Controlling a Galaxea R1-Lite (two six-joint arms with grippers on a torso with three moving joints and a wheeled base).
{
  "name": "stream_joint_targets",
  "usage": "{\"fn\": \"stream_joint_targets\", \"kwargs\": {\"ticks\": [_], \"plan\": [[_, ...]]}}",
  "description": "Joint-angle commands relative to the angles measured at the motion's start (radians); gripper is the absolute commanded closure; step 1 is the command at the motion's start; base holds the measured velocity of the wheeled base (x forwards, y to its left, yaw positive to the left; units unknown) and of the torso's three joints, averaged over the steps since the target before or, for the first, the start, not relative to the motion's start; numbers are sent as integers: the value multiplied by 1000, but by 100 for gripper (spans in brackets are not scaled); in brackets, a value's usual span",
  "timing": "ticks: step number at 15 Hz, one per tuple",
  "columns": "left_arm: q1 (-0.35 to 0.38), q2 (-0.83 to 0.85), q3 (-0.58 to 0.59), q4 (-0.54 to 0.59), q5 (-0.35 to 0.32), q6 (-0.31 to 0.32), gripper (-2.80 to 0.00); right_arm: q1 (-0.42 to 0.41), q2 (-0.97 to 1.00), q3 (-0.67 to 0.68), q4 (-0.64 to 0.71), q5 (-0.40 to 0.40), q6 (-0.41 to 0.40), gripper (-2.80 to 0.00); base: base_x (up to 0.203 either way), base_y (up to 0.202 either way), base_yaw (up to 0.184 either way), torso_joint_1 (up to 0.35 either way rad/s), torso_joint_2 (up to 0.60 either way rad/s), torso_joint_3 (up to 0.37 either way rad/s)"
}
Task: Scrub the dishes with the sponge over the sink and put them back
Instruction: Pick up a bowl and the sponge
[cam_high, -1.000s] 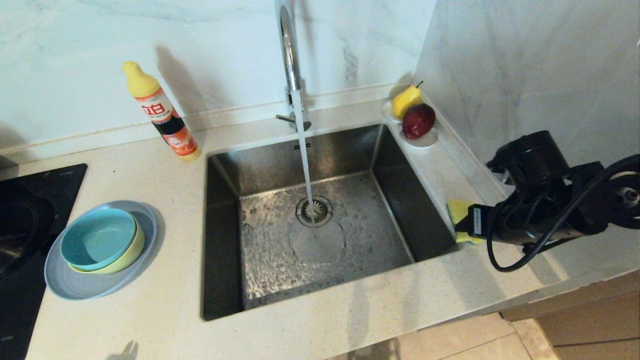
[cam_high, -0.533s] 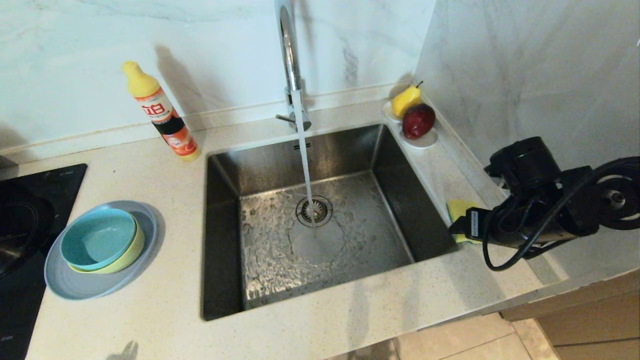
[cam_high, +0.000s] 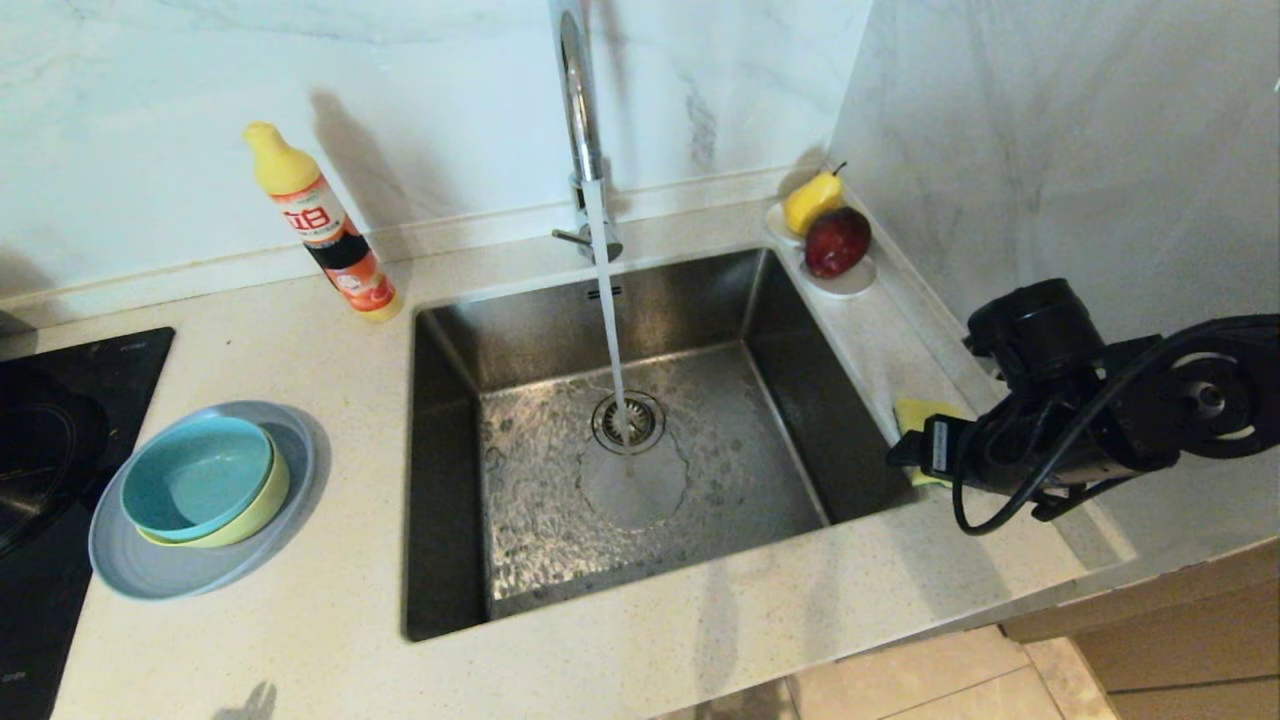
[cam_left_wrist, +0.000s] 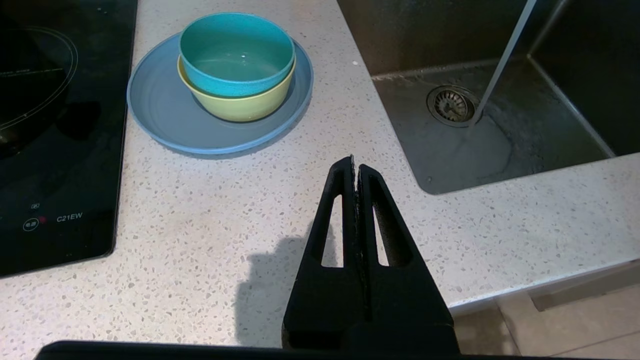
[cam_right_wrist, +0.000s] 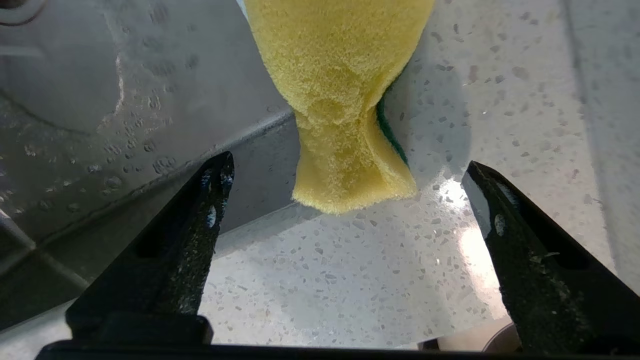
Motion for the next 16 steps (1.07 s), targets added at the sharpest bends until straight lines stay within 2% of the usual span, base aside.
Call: {"fn": "stream_joint_targets", "kwargs": {"ticks": [1, 6, 9, 16], "plan": [[0, -2, 40, -1, 1, 0, 0, 1, 13, 1, -22, -1, -1, -280, 0, 0, 0, 0, 0, 0], [0, -2, 40, -1, 1, 0, 0, 6, 13, -2, -32, -1, -44, -280, 0, 0, 0, 0, 0, 0], [0, -2, 40, -1, 1, 0, 0, 6, 14, 11, -87, -1, -75, -280, 0, 0, 0, 0, 0, 0], [0, -2, 40, -1, 1, 0, 0, 6, 8, 14, -88, 1, -94, -280, 0, 0, 0, 0, 0, 0]]}}
